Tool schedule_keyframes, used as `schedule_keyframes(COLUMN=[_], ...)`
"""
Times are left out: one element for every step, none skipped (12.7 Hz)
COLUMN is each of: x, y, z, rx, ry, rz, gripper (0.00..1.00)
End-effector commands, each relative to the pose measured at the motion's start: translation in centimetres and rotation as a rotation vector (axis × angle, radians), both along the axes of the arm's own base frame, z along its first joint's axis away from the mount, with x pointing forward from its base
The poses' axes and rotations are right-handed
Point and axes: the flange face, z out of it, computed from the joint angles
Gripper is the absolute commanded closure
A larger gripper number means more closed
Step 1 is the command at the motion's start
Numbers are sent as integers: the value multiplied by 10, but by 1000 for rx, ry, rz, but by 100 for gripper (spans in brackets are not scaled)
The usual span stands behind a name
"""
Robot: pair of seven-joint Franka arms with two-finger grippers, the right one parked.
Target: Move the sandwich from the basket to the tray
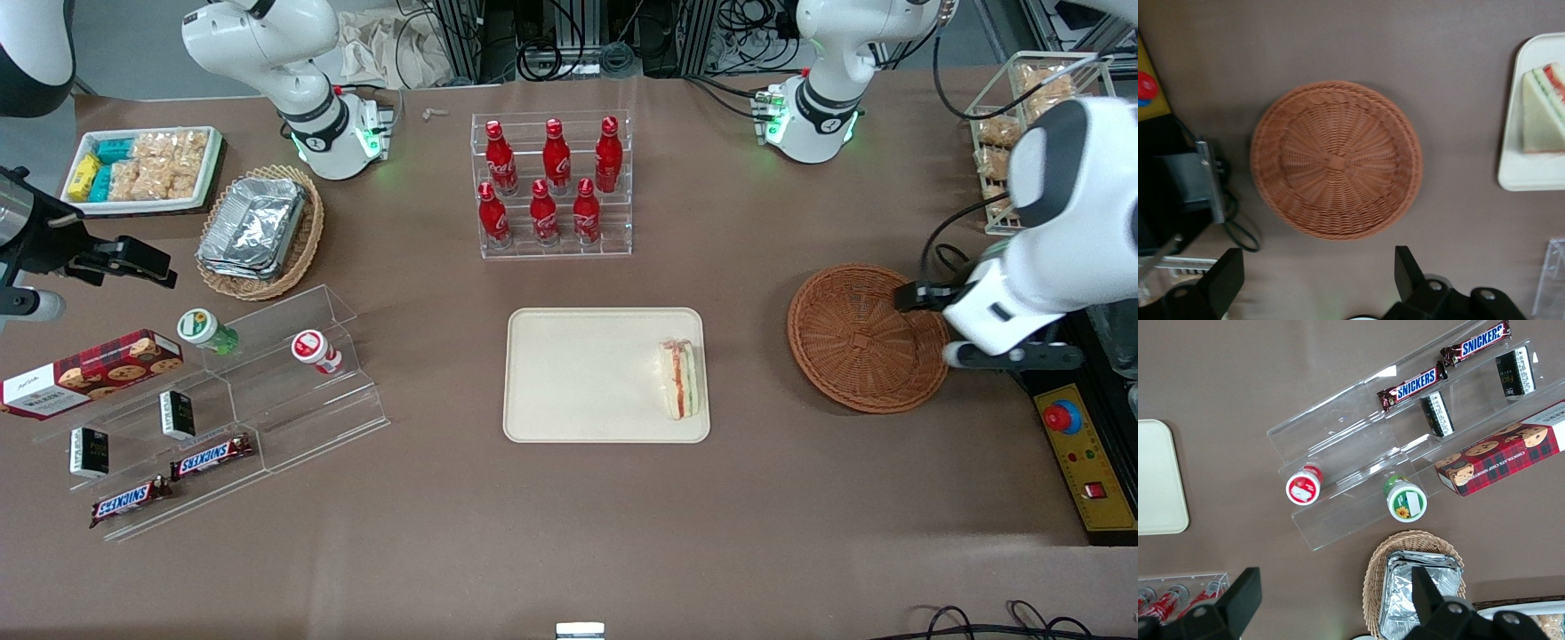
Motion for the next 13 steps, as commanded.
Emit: schedule_keyframes(x=[-26,-28,-33,-39,-39,-32,-19,-6,3,2,0,3,3], y=[8,9,10,14,14,11,5,-1,-5,-5,-5,-3,1], z=[13,12,9,11,16,27,30,34,34,35,38,40,44], rx=[-3,-3,-1,-1,-6,-21,-23,-31,-72,-101,-101,-99,-80], ry=[-19,-48,-74,-107,-130,-158,-168,-184,-192,-195,-195,-197,-203], rz=[-59,-59,-61,-57,-46,-53,-67,-70,-58,-50,-52,-46,-47], gripper=[0,0,0,0,0,0,0,0,0,0,0,0,0])
